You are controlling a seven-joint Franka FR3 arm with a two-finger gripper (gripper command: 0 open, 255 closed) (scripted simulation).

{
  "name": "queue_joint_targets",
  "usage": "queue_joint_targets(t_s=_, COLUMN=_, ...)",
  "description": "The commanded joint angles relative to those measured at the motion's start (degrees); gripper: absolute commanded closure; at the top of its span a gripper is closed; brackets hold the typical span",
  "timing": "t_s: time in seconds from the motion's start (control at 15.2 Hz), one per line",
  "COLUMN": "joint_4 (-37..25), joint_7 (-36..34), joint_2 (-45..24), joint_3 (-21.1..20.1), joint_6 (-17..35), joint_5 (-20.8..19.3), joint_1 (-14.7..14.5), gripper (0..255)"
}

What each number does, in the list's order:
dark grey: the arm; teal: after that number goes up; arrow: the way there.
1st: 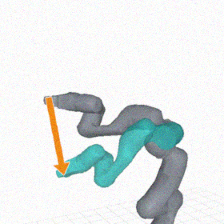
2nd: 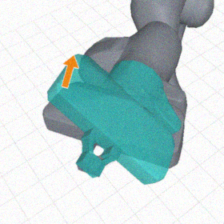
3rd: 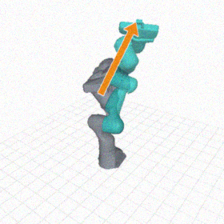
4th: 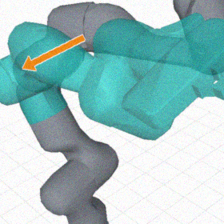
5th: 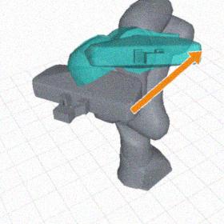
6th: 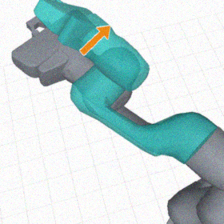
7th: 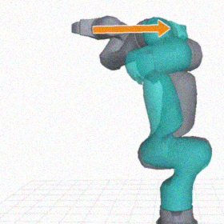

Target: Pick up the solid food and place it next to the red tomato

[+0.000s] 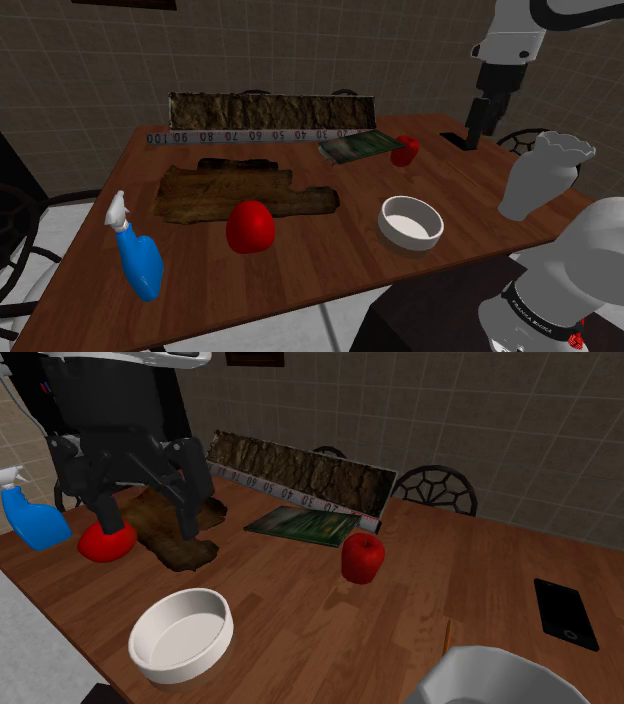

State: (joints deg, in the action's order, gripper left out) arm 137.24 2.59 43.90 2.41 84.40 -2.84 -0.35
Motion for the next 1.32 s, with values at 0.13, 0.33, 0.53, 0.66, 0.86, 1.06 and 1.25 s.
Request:
queue_joint_targets(t_s=0.13, joint_4=-0.82, joint_7=-0.78, joint_2=-3.65, joint_3=0.97, joint_6=3.25, joint_5=-0.20, joint_1=0.96, gripper=0)
queue_joint_targets(t_s=0.33, joint_4=-2.54, joint_7=-1.87, joint_2=-9.27, joint_3=2.48, joint_6=7.79, joint_5=-0.33, joint_1=2.26, gripper=0)
queue_joint_targets(t_s=0.53, joint_4=-4.82, joint_7=-2.82, joint_2=-15.00, joint_3=4.02, joint_6=11.87, joint_5=-0.21, joint_1=3.46, gripper=0)
queue_joint_targets(t_s=0.66, joint_4=-6.64, joint_7=-3.37, joint_2=-18.85, joint_3=5.07, joint_6=14.32, joint_5=0.03, joint_1=4.20, gripper=0)
queue_joint_targets(t_s=0.86, joint_4=-9.78, joint_7=-4.04, joint_2=-24.65, joint_3=6.70, joint_6=17.59, joint_5=0.68, joint_1=5.22, gripper=0)
queue_joint_targets(t_s=1.06, joint_4=-13.39, joint_7=-4.50, joint_2=-30.45, joint_3=8.31, joint_6=20.34, joint_5=1.72, joint_1=6.23, gripper=0)
queue_joint_targets(t_s=1.25, joint_4=-17.45, joint_7=-4.77, joint_2=-36.26, joint_3=9.90, joint_6=22.58, joint_5=3.16, joint_1=7.25, gripper=0)
